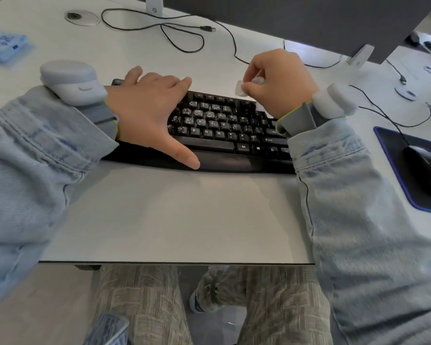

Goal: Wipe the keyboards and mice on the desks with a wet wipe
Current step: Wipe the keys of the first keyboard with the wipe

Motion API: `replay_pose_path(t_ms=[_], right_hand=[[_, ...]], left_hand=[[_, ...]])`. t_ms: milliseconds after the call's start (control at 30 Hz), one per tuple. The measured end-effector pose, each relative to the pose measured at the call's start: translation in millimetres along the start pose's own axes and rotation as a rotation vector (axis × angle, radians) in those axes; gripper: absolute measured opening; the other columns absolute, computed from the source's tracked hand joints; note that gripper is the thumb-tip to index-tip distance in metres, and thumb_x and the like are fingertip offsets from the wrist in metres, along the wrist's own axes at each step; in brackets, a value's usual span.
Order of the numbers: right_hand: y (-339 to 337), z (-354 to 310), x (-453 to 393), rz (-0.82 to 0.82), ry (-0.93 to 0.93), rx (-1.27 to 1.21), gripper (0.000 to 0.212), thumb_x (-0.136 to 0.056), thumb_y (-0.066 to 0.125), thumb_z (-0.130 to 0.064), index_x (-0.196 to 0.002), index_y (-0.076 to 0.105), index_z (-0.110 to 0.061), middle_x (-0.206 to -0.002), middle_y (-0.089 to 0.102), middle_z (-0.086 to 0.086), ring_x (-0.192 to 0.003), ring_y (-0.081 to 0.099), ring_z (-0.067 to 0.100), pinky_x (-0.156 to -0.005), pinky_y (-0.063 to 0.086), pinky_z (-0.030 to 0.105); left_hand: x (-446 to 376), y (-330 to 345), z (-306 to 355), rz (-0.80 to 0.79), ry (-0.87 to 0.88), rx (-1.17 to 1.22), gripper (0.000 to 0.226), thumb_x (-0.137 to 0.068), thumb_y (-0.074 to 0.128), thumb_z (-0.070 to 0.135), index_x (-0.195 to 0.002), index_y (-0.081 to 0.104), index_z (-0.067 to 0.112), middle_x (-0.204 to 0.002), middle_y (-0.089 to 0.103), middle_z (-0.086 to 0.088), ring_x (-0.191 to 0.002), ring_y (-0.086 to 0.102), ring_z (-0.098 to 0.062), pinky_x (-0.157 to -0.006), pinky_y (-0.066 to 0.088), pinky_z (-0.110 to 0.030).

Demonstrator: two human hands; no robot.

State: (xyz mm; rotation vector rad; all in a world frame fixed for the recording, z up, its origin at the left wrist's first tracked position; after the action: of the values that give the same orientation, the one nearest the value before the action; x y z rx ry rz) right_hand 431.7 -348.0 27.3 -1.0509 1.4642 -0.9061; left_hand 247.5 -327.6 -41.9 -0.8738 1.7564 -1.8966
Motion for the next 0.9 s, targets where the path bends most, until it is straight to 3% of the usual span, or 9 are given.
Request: replay_pose_path(t_ms=[167, 333, 433, 533, 667, 900], right_hand=[[16, -2, -5, -0.165, 0.019, 0.085, 0.014, -0.086, 0.061, -0.020, -0.086, 0.073, -0.013, -0.081, 0.061, -0.002, -0.079, 0.057, 0.017, -0.063, 0.036, 0.022], [24, -25, -20, -0.225, -0.041, 0.120, 0.016, -0.086, 0.065, -0.024, -0.090, 0.076, -0.013, -0.083, 0.065, 0.003, -0.077, 0.055, 0.018, -0.052, 0.032, 0.020], [32, -51, -31, -0.253, -0.100, 0.117, 0.020, -0.087, 0.065, -0.027, -0.093, 0.076, -0.011, -0.090, 0.070, 0.005, -0.081, 0.059, 0.019, -0.062, 0.035, 0.022], [39, -73, -39, -0.269, -0.125, 0.088, 0.019, -0.087, 0.064, -0.026, -0.094, 0.076, -0.013, -0.087, 0.069, 0.002, -0.079, 0.058, 0.016, -0.058, 0.035, 0.020], [43, -88, -41, -0.245, -0.133, 0.049, 0.017, -0.085, 0.064, -0.027, -0.093, 0.076, -0.017, -0.081, 0.065, 0.003, -0.080, 0.060, 0.017, -0.068, 0.041, 0.024], [34, -85, -20, -0.304, -0.156, -0.050, 0.010, -0.082, 0.068, -0.030, -0.085, 0.075, -0.022, -0.059, 0.053, -0.013, -0.052, 0.046, 0.004, -0.049, 0.031, 0.016]], left_hand=[[3, 1, -10, -0.018, -0.025, -0.017, 0.164, -0.026, 0.029, 0.111, -0.158, -0.001, 0.018, -0.157, 0.028, -0.002, -0.147, 0.023, -0.030, -0.123, 0.002, -0.055], [3, 2, -6, -0.013, -0.023, 0.008, 0.164, -0.026, 0.031, 0.110, -0.158, -0.004, 0.019, -0.159, 0.028, -0.003, -0.147, 0.023, -0.029, -0.123, 0.000, -0.055], [4, 0, -7, 0.008, -0.025, 0.015, 0.164, -0.025, 0.032, 0.110, -0.158, -0.001, 0.019, -0.155, 0.033, -0.004, -0.145, 0.028, -0.030, -0.123, 0.002, -0.056], [4, 0, -6, 0.018, -0.028, 0.024, 0.164, -0.026, 0.035, 0.109, -0.157, 0.001, 0.017, -0.154, 0.036, -0.005, -0.143, 0.031, -0.031, -0.123, 0.003, -0.057], [5, -1, -5, 0.021, -0.030, 0.032, 0.162, -0.027, 0.037, 0.108, -0.157, 0.006, 0.016, -0.150, 0.040, -0.005, -0.142, 0.033, -0.031, -0.122, 0.004, -0.059], [6, -3, -2, 0.014, -0.049, 0.027, 0.163, -0.025, 0.036, 0.106, -0.156, 0.009, 0.013, -0.149, 0.040, -0.005, -0.141, 0.033, -0.031, -0.122, 0.005, -0.057]])
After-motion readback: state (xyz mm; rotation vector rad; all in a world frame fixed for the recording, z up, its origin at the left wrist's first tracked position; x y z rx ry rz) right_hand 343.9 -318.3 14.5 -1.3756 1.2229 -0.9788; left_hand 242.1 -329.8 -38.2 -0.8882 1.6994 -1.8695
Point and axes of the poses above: each hand's wrist, its own x-axis away from the middle knuckle, its own y-axis out of the palm, z = x × y, the point moved 8 cm from there along -x, towards the middle knuckle
